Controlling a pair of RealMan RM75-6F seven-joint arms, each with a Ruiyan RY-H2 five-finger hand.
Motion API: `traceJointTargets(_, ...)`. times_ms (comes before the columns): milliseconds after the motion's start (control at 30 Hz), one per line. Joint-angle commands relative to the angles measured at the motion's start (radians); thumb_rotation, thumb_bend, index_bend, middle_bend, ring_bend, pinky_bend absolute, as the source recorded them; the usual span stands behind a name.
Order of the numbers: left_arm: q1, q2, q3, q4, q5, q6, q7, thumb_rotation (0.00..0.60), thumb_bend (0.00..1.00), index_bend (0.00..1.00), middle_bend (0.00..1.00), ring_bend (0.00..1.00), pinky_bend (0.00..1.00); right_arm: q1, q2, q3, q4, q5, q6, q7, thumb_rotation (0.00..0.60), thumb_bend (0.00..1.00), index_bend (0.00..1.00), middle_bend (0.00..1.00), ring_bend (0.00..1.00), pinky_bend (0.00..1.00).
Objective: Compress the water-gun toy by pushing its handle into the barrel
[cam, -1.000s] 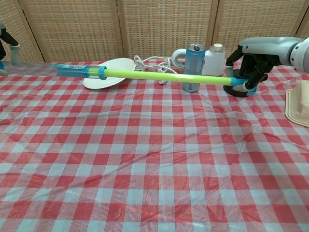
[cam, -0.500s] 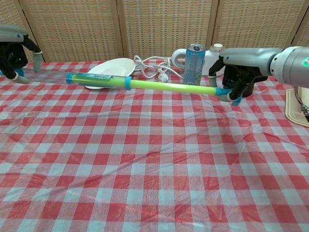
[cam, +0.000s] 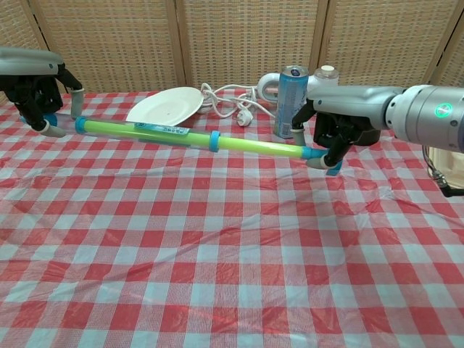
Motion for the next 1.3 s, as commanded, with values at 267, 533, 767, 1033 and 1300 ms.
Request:
traceJointTargets(267, -0.011, -0.019, 0.002, -0.004, -0.01, 0.01, 0.002, 0.6, 0.44, 0.54, 0.74, 0.68, 0.58, 0.013, -0.029, -0.002, -0.004, 0.005, 0.003, -0.014, 0.6, 0.54, 0.82, 1.0, 1.0, 0.66)
traceJointTargets(533, -0.022, -0.043, 0.0, -0.004, -0.022, 0.017, 0.006, 0.6, 0.44, 0.54, 0.74, 0.68, 0.58, 0.032, -0.06, 0.002, 0.016, 0.009, -0.006, -0.019, 0.6, 0.54, 0.82, 1.0, 1.0, 0.66)
traceJointTargets(767, -0.034, -0.061, 0.002, 0.001, -0.036, 0.013, 0.007, 0.6, 0.44, 0.54, 0.74, 0.68, 0.58, 0.043, -0.087, 0.001, 0.048, 0.016, -0.019, -0.016, 0.6, 0.54, 0.82, 1.0, 1.0, 0.66)
traceJointTargets(1033, -0.037, -0.066, 0.01, 0.001, -0.042, 0.013, 0.006, 0.6, 0.43, 0.5, 0.67, 0.66, 0.58, 0.042, -0.111, 0.0, 0.102, -0.002, -0.009, 0.0, 0.6, 0.47, 0.8, 1.0, 0.99, 0.63)
traceJointTargets(1300, -0.036, -0.048, 0.032, -0.02, -0.062, 0.005, 0.017, 0.6, 0.35, 0.21, 0.23, 0.33, 0.37, 0.031, -0.116, -0.027, 0.154, 0.013, 0.007, -0.055, 0.6, 0.37, 0.55, 0.65, 0.7, 0.27)
